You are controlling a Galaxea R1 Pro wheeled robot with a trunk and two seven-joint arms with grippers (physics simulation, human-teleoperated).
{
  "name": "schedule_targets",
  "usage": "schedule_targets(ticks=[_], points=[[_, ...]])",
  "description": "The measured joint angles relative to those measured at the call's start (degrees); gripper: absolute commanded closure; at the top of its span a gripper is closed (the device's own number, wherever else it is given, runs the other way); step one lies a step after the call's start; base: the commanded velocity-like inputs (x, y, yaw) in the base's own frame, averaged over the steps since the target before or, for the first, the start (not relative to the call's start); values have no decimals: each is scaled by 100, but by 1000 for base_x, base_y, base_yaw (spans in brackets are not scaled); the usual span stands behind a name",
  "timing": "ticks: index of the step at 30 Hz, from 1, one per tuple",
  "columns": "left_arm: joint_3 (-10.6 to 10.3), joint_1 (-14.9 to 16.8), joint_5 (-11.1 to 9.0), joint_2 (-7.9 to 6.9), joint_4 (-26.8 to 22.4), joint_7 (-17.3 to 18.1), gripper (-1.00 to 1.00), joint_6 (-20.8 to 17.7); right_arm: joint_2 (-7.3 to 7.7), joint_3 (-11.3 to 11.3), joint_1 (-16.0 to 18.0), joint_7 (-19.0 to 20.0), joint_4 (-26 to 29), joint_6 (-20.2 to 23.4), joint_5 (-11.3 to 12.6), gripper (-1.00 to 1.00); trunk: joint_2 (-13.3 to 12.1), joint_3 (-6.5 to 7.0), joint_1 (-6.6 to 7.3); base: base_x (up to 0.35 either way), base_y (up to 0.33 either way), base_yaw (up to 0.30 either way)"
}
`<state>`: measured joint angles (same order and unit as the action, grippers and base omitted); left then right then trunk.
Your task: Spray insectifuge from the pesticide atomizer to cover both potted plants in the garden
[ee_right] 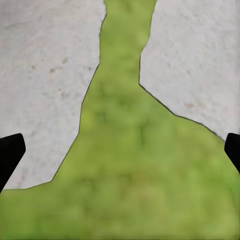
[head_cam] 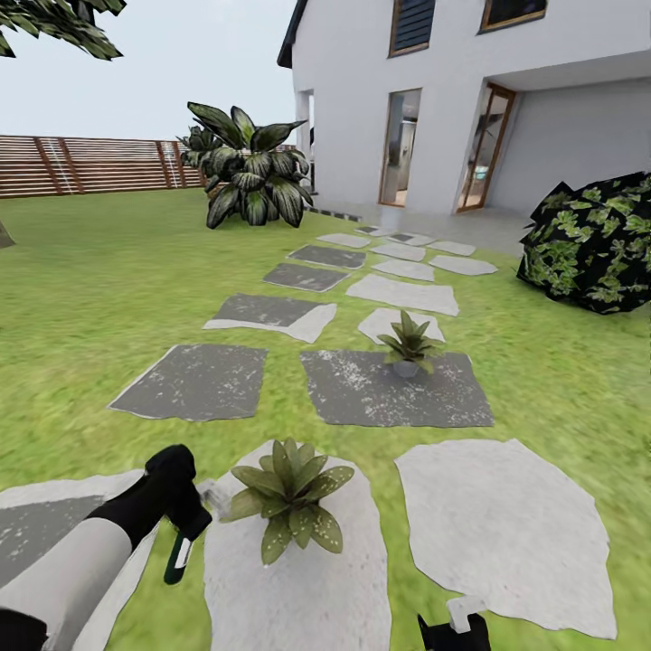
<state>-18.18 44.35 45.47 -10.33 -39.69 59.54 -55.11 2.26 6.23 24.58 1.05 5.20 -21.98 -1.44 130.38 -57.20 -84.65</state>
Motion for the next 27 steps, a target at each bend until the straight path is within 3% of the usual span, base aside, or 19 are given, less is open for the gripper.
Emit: schedule_targets(ticks=[3, 8, 12, 15, 20, 27], points=[[-129, 232, -1, -36, 4, 195, 100, 2, 0, 1, 0, 0, -1, 0, 0, -100, 0, 0, 0, 0, 0, -4], [-581, 631, 49, -82, 7, 797, 100, 0, 0, 2, 0, 0, 2, 0, 0, -100, 0, 0, 0, 0, 0, 0], [-769, 756, 384, 27, 3, 994, 100, -29, 0, 1, 0, 0, 1, 0, 0, -100, 0, 0, 0, 0, 0, 0], [-798, 880, 766, 237, 6, 1423, 100, -17, 0, 8, 0, 6, -5, 0, -5, -100, 0, 0, 0, 0, 0, 0], [-794, 898, 1307, 338, 12, 1864, 100, 15, 1, 10, 0, 8, -6, 0, -8, -100, 0, 0, 0, 0, 0, 0], [-753, 848, 1353, 353, 65, 1941, 100, 40, 0, 10, 0, 8, -5, 0, -8, -100, 0, 0, 0, 0, 0, 0]])
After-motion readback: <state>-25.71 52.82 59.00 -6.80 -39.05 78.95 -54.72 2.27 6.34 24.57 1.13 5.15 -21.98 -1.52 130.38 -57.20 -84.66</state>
